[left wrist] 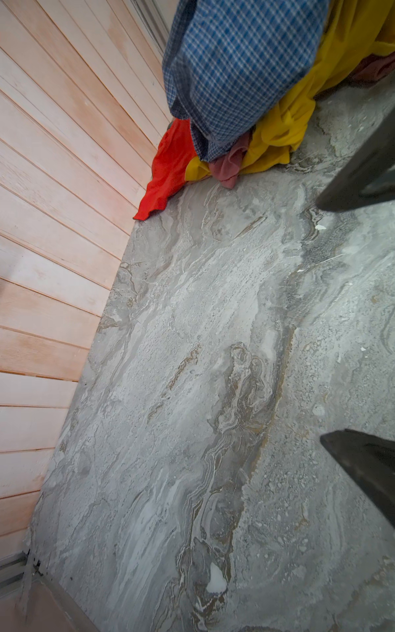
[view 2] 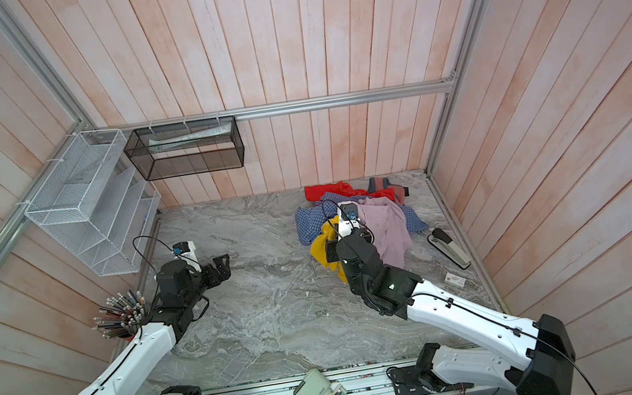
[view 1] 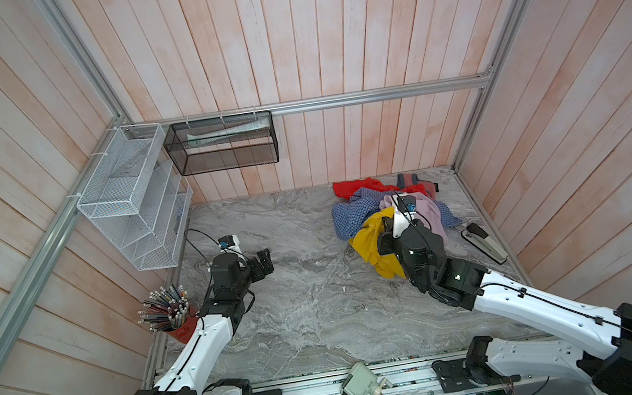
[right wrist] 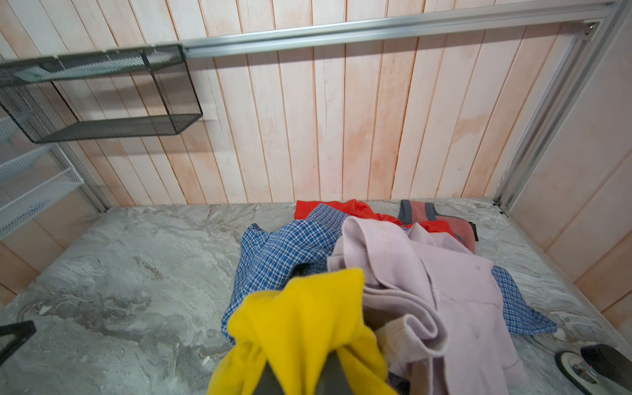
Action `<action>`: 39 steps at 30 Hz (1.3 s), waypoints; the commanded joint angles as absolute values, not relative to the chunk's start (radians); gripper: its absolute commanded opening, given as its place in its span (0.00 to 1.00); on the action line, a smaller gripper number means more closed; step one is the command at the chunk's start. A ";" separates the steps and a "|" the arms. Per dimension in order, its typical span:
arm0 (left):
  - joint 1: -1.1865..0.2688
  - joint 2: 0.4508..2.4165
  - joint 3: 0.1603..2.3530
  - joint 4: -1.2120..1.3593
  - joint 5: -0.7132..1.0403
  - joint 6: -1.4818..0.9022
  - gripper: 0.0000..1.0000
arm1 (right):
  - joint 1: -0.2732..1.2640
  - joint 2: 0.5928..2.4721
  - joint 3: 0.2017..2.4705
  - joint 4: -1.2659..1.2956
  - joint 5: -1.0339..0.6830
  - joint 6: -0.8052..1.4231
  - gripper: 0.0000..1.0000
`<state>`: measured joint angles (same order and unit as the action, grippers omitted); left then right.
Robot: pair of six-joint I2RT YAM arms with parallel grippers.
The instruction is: Pick out a specific cloth from the pile
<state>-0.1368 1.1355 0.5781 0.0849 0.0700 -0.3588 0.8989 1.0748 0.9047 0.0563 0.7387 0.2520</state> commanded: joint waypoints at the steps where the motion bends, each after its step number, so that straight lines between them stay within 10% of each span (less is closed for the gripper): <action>1: -0.137 1.144 0.588 0.090 0.092 -0.334 1.00 | 0.905 1.054 0.953 0.210 0.784 0.172 0.00; 26: -0.147 1.159 0.593 0.108 0.132 -0.333 1.00 | 0.901 1.060 1.025 0.381 0.879 -0.123 0.00; 39: -0.163 1.201 0.616 0.118 0.156 -0.334 1.00 | 0.740 1.236 1.118 -0.158 0.688 0.162 0.00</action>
<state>-0.1547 1.1854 0.5808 0.0975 0.1314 -0.3435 0.7605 1.2057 1.0893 -0.0231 0.7998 0.0864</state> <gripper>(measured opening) 0.998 0.085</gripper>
